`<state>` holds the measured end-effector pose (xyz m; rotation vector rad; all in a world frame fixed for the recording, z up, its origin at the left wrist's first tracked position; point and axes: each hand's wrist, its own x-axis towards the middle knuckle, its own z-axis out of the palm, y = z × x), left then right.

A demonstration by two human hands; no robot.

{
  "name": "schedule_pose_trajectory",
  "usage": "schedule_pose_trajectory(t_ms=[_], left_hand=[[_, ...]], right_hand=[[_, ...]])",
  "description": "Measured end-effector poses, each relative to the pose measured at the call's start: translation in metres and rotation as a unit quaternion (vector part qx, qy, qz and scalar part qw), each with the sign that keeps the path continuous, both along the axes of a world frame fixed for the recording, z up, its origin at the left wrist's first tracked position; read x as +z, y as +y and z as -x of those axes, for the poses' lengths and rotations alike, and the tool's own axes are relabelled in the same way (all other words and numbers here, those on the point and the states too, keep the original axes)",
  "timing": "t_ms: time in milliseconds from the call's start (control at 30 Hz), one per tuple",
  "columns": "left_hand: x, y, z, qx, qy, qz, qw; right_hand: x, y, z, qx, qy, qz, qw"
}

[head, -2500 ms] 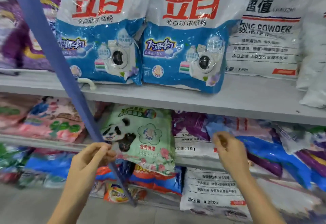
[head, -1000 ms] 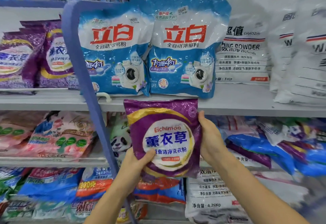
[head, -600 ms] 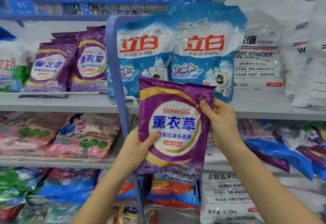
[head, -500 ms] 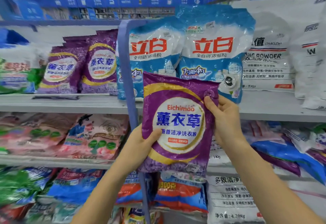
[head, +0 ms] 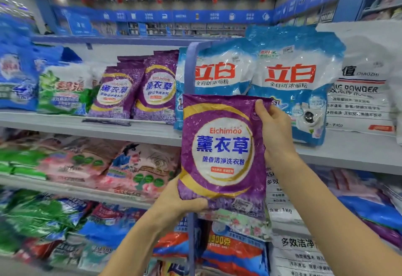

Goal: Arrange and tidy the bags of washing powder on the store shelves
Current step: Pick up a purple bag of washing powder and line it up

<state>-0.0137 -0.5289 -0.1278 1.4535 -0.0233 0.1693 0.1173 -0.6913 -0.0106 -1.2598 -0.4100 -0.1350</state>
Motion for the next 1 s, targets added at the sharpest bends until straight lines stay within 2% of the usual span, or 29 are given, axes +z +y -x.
schedule_pose_trajectory(t_ms=[133, 200, 267, 400, 500, 567, 633, 700, 800, 933, 1000], left_hand=[[0.016, 0.01, 0.006, 0.003, -0.005, -0.098, 0.995], [0.024, 0.011, 0.012, -0.014, -0.01, -0.118, 0.993], [0.029, 0.012, 0.02, -0.023, -0.01, -0.128, 0.992], [0.022, 0.024, 0.038, -0.01, -0.015, -0.082, 0.996], [0.016, 0.03, 0.049, 0.032, -0.026, -0.018, 0.999], [0.016, 0.037, 0.052, 0.07, -0.047, 0.013, 0.996], [0.02, 0.052, 0.051, 0.099, -0.075, 0.027, 0.992], [0.027, 0.072, 0.046, 0.131, -0.099, 0.027, 0.986], [0.038, 0.116, 0.033, 0.158, -0.111, 0.014, 0.981], [0.062, 0.183, -0.007, 0.178, -0.047, 0.044, 0.982], [0.075, 0.217, -0.035, 0.182, -0.045, 0.016, 0.982]], right_hand=[[0.006, -0.005, -0.008, -0.027, -0.085, 0.085, 0.992], [0.008, -0.004, -0.012, -0.027, -0.103, 0.088, 0.99], [0.009, 0.001, -0.014, -0.007, -0.081, 0.072, 0.994], [0.011, 0.015, -0.009, 0.125, 0.039, 0.04, 0.991], [0.015, 0.024, 0.003, 0.268, 0.079, -0.007, 0.96], [0.016, 0.039, 0.016, 0.335, 0.076, 0.044, 0.938], [0.005, 0.054, 0.028, 0.318, 0.057, 0.167, 0.932], [-0.011, 0.068, 0.038, 0.294, 0.017, 0.229, 0.928], [-0.02, 0.098, 0.048, 0.264, -0.075, 0.243, 0.931], [-0.011, 0.157, 0.028, 0.201, -0.108, 0.194, 0.954], [-0.006, 0.182, 0.014, 0.163, -0.125, 0.197, 0.959]])
